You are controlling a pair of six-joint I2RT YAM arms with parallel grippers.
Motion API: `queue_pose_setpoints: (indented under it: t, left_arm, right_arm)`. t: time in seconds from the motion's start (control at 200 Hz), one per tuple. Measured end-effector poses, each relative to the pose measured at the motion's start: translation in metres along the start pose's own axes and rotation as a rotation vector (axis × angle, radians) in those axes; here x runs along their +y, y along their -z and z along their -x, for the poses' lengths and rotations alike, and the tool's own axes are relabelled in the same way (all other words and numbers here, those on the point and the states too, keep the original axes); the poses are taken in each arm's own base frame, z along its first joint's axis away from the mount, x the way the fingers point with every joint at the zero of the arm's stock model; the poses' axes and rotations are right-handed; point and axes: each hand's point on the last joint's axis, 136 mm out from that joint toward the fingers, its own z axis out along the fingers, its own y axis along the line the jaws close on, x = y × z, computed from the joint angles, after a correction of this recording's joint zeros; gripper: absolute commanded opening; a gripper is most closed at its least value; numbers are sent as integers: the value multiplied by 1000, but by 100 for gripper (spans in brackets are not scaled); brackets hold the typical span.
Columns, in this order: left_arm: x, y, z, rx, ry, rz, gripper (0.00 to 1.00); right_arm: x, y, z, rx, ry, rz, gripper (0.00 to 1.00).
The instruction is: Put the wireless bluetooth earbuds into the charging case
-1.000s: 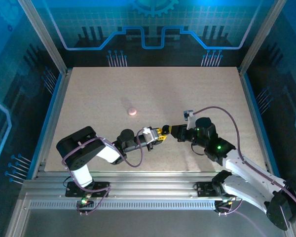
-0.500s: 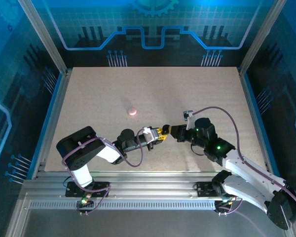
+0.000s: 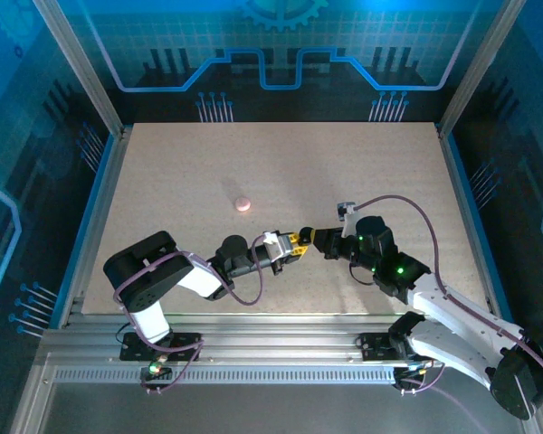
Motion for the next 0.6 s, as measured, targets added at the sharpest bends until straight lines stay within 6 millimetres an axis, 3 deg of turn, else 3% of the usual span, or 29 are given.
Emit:
queue_pose_setpoints:
  t: [0.6]
  left_arm:
    - [0,-2,1,0,21,-2,9]
  right_arm:
    - [-1,0,-2,-6,-9,2,20]
